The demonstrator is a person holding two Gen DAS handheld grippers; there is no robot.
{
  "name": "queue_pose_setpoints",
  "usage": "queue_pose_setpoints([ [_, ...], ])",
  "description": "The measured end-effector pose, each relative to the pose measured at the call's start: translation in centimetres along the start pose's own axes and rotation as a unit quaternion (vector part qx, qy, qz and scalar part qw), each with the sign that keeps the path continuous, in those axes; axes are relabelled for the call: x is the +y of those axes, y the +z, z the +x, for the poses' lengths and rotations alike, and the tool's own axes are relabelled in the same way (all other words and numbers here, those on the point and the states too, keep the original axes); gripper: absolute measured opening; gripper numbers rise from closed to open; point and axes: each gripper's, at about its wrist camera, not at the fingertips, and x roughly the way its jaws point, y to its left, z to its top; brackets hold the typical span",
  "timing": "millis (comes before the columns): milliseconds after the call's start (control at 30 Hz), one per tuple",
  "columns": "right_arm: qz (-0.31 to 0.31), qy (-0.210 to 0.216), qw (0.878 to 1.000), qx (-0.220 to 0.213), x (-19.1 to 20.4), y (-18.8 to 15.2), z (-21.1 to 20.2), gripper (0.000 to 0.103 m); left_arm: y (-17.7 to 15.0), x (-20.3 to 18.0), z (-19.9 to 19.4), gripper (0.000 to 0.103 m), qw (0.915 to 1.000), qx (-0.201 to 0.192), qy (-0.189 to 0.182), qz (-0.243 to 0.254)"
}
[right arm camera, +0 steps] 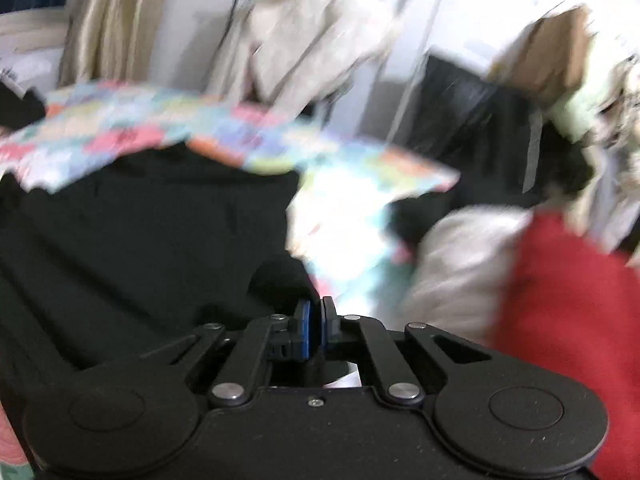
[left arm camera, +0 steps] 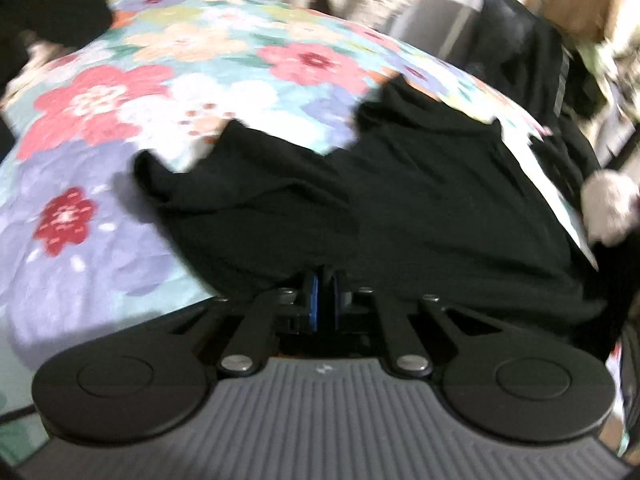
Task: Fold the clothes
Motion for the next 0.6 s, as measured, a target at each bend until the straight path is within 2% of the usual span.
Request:
queue_pose_setpoints([
  [67, 0.023, -0.015, 1.000, 0.011, -1.1, -0.4, -1.1, 0.004, -0.2, 0.2, -0.6, 0.006, 0.9994, -0.009, 0.028, 0.015],
  [167, 0.024, -0.065, 0.993, 0.093, -1.8, -2.7, 0.1, 0.004, -0.6, 0.6, -0.9, 0.006, 0.9991, -0.011, 0.038, 0.017],
  [267, 0.004, -0.068, 0.979, 0.192, -1.5, -4.4, 2.4, 0.007, -0.7, 0.8, -1.4, 0.006, 0.9994, -0.012, 0.031, 0.013],
  [300, -0.007, -0.078, 0.977, 0.199, -1.2, -4.4, 2.6, 0.008, -0.6, 0.8, -1.7, 0.007, 0.9994, -0.012, 0.027, 0.015],
  [367, -0.030, -0.098, 0.972, 0.212, -0.4, -4.3, 2.9, 0.023, -0.5, 0.8, -2.0, 0.010, 0.9993, -0.015, 0.022, 0.025],
  [400, -0.031, -0.107, 0.972, 0.205, -0.5, -3.9, 2.4, 0.033, -0.5, 0.8, -2.3, 0.011, 0.9991, -0.018, 0.022, 0.032],
  [433, -0.029, -0.115, 0.975, 0.188, -0.3, -3.6, 1.7, 0.038, -0.4, 0.8, -2.7, 0.013, 0.9987, -0.022, 0.022, 0.040],
  [500, -0.019, -0.116, 0.982, 0.147, 0.0, -3.4, -0.3, 0.045, -0.5, 0.7, -3.4, 0.023, 0.9971, -0.032, 0.025, 0.064],
  [533, -0.011, -0.091, 0.989, 0.120, 0.4, -3.1, -1.6, 0.051, -0.5, 0.5, -3.7, 0.025, 0.9955, -0.038, 0.031, 0.081],
  [600, 0.004, -0.039, 0.997, 0.065, 1.4, -2.5, -4.3, 0.053, -0.4, -0.1, -4.6, 0.028, 0.9902, -0.053, 0.053, 0.118],
])
